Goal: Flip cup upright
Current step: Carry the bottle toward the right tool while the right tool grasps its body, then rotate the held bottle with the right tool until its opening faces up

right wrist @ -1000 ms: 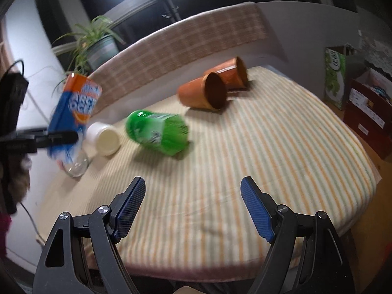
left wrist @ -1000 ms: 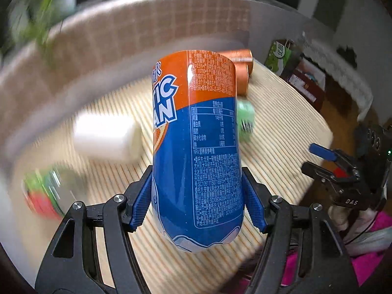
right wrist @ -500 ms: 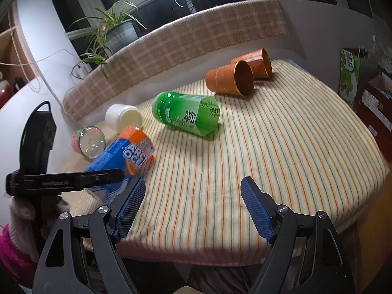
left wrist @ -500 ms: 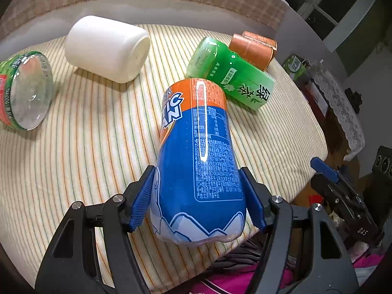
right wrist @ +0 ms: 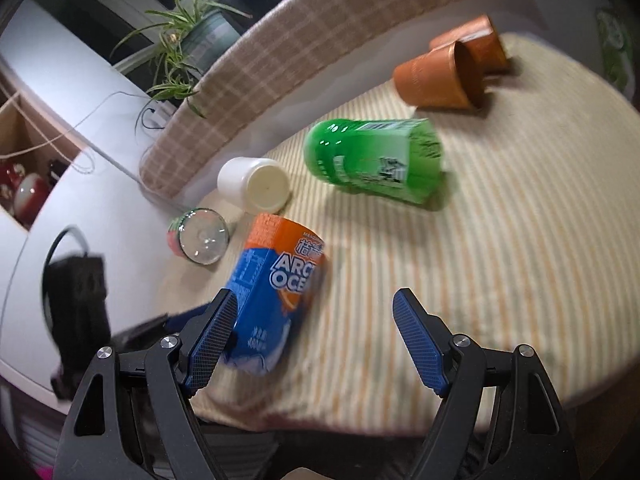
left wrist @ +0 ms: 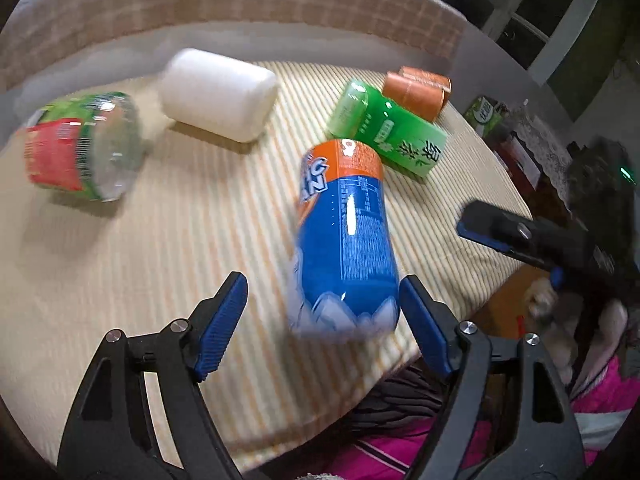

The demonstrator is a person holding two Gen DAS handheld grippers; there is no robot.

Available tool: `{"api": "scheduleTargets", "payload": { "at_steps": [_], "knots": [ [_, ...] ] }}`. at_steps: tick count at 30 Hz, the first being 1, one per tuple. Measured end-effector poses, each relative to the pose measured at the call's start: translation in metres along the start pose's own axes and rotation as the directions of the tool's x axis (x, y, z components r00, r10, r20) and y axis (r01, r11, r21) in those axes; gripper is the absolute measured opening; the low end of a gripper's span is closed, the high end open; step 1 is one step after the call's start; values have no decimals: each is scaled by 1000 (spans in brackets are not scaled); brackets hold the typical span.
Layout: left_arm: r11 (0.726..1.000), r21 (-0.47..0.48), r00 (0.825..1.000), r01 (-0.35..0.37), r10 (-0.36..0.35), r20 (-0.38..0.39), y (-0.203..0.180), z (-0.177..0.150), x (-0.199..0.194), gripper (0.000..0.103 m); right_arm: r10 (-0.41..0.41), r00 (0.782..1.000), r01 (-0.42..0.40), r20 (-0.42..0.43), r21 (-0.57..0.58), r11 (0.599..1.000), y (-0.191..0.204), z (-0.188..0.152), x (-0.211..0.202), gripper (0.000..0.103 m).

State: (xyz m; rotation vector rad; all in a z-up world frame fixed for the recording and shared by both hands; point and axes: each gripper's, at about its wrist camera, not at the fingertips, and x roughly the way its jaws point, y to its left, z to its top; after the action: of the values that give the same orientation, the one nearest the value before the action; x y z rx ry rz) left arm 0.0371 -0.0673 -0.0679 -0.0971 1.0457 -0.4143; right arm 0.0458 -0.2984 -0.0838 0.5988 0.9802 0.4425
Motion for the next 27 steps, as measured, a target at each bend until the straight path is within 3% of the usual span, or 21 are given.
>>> {"api": "scheduleTargets", "payload": {
  "at_steps": [5, 8, 12, 19, 27],
  "knots": [
    [993, -81, 987, -87, 97, 128, 14, -21, -38, 81, 77, 992, -67, -98, 100, 993, -1, 9, 28, 80],
    [981, -151, 975, -123, 148, 167, 22, -33, -49, 81, 112, 982, -87, -154, 162, 983, -2, 12, 44, 80],
    [964, -164, 951, -208, 238, 196, 22, -46, -55, 81, 143, 969, -102, -201, 202, 974, 1, 17, 59, 80],
    [967, -153, 947, -205, 235, 218, 20, -50, -59, 81, 125, 959, -69, -255, 218, 974, 4, 28, 79, 75],
    [978, -117, 956, -175, 197, 217, 13, -51, -58, 81, 91, 953, -31, -289, 207, 978, 7, 41, 92, 67]
  ]
}}
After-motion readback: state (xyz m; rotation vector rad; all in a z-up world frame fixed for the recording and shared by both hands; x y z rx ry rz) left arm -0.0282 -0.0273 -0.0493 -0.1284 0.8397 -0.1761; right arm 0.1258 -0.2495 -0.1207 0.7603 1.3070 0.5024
